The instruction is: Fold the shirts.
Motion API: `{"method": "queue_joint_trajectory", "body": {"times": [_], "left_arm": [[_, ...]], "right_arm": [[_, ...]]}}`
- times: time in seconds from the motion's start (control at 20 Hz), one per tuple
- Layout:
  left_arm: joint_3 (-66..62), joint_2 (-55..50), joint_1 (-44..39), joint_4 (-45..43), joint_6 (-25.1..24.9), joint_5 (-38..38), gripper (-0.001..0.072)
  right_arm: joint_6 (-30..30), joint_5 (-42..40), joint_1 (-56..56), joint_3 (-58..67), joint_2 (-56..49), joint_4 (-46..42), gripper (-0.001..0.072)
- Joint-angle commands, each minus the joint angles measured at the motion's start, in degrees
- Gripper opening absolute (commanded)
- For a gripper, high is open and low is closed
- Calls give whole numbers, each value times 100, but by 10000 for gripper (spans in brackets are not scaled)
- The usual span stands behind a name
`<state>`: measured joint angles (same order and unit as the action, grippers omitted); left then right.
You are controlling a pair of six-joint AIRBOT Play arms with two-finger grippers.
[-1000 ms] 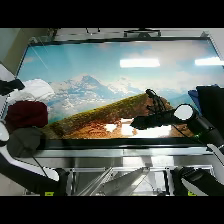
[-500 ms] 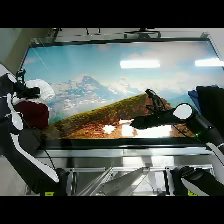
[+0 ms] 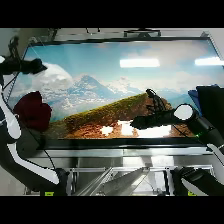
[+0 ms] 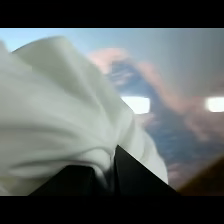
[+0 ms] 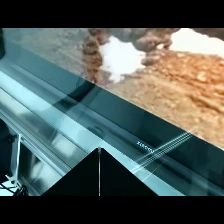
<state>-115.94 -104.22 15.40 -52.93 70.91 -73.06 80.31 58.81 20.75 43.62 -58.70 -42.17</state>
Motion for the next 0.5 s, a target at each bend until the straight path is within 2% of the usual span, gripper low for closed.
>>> {"method": "queue_joint_trajectory", "body": {"times": [0.0, 0.1, 0.25, 0.3, 0.4, 0.45], "left_arm": [[74, 713, -922, 1075, -160, -614, 20], [76, 767, -1587, 1043, 63, -1104, 19], [590, 852, -2564, 1045, 118, -922, 20], [804, 846, -2848, 1040, 107, -870, 77], [1163, 846, -3195, 1038, 127, -726, 718], [1248, 846, -3257, 1038, 111, -688, 720]], "right_arm": [[2, 92, 4, -2, -2, 181, 17], [-2, 538, 2, -2, 0, 352, 17], [-153, 984, -35, 0, 0, 363, 17], [-151, 1102, -68, 0, -2, 363, 17], [-155, 1292, -68, 0, 7, 354, 19], [-166, 1381, -70, 0, 15, 304, 17]]}}
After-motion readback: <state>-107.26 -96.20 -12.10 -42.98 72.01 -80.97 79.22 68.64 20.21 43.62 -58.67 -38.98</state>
